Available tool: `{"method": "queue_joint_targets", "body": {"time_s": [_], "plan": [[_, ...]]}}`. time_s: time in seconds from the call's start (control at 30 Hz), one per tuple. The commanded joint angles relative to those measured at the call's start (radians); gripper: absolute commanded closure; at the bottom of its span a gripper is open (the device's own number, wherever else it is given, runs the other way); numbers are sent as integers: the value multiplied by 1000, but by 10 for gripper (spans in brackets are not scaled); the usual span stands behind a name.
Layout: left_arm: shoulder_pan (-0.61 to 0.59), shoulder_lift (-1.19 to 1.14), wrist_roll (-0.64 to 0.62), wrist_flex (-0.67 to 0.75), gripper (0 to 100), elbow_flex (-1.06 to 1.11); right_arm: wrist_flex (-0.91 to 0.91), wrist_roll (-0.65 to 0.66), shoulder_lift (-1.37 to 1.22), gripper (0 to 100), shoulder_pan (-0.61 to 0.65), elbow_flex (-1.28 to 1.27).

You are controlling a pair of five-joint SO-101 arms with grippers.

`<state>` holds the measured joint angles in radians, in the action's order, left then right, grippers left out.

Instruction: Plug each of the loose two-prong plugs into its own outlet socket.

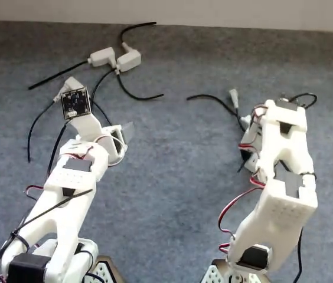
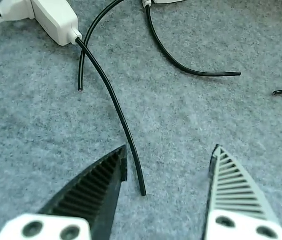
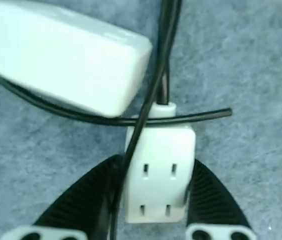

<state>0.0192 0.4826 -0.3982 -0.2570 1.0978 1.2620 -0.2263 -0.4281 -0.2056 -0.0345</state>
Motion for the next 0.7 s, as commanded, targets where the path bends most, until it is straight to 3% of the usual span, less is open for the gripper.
{"method": "queue_joint_targets", "body": {"time_s": [0.0,0.17,0.33,0.47,0.67], "plan": [[21,30,0,23,733,-7,116,60,10,944,-5,163],[21,28,0,23,733,-7,337,68,10,943,18,443],[21,28,0,25,733,-7,504,196,10,943,151,661],[21,28,0,25,733,-5,501,247,12,943,254,682],[19,28,0,25,733,-5,503,423,15,943,358,693]]}}
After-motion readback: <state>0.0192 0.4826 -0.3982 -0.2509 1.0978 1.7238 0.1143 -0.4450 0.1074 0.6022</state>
